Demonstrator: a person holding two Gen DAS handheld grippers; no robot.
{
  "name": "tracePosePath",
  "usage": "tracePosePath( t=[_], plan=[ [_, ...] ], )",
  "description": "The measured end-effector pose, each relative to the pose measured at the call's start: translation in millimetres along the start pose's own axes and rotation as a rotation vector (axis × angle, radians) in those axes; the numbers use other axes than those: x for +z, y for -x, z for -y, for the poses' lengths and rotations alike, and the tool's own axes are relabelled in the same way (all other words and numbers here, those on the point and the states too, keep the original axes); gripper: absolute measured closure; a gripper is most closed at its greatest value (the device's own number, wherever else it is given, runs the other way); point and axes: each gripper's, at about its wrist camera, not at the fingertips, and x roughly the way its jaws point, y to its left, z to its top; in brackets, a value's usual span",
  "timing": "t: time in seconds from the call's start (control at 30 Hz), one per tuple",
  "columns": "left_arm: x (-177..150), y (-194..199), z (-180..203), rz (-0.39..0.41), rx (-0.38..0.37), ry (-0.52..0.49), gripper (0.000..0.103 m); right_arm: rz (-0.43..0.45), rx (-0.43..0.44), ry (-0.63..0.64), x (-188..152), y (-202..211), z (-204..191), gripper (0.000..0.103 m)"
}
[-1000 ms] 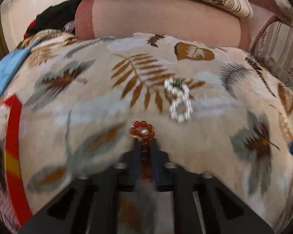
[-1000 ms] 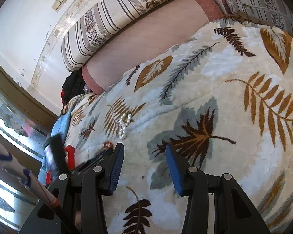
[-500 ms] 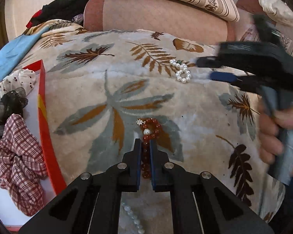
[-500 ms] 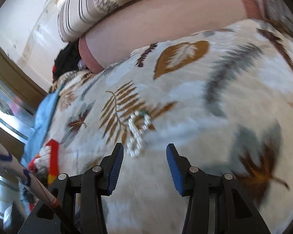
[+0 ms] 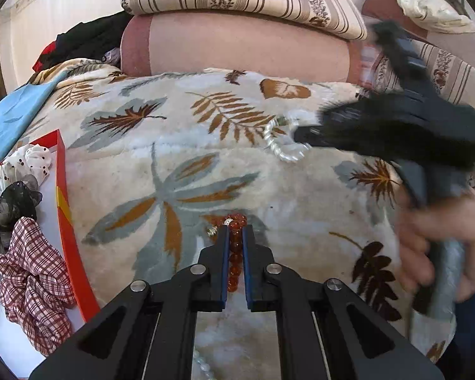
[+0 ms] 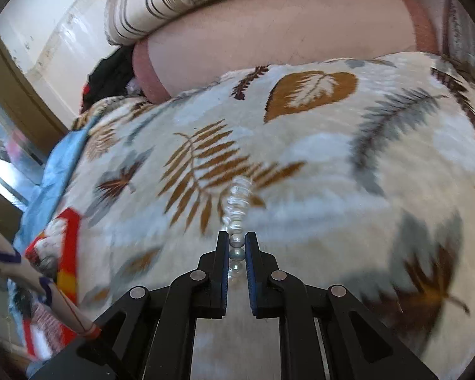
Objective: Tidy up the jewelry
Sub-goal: 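Grasp red bead bracelet with left tool while right tool grasps pearl necklace, then carry the red bead bracelet and pearl necklace over the tray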
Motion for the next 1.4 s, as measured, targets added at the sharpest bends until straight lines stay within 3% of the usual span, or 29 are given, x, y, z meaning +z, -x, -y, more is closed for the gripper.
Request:
tracePosePath(
  t=[0.27, 0.47, 0.97, 1.4],
  plan=[
    [-12.5, 33.6, 10.4, 0.046, -0.005, -0.01, 0.096, 0.079, 0.079, -0.022, -69.5, 104.6, 11.7, 0.092],
    [-36.0, 67.5, 24.6, 0.079, 0.011, -0.001, 0.096, 0.141, 0.144, -0.035, -97.8, 146.3, 16.8, 0.092],
    [-58.5, 104.8, 43.7, 0.088, 0.08, 0.011, 0.096, 0.187, 0.257, 0.09, -122.3, 166.3, -9.3, 0.092],
    [-63.4, 121.8, 56.2, 0.115, 0.122, -0.04, 0.096, 0.217, 0.262, 0.101, -130.4, 179.2, -11.1, 0.092]
  ],
)
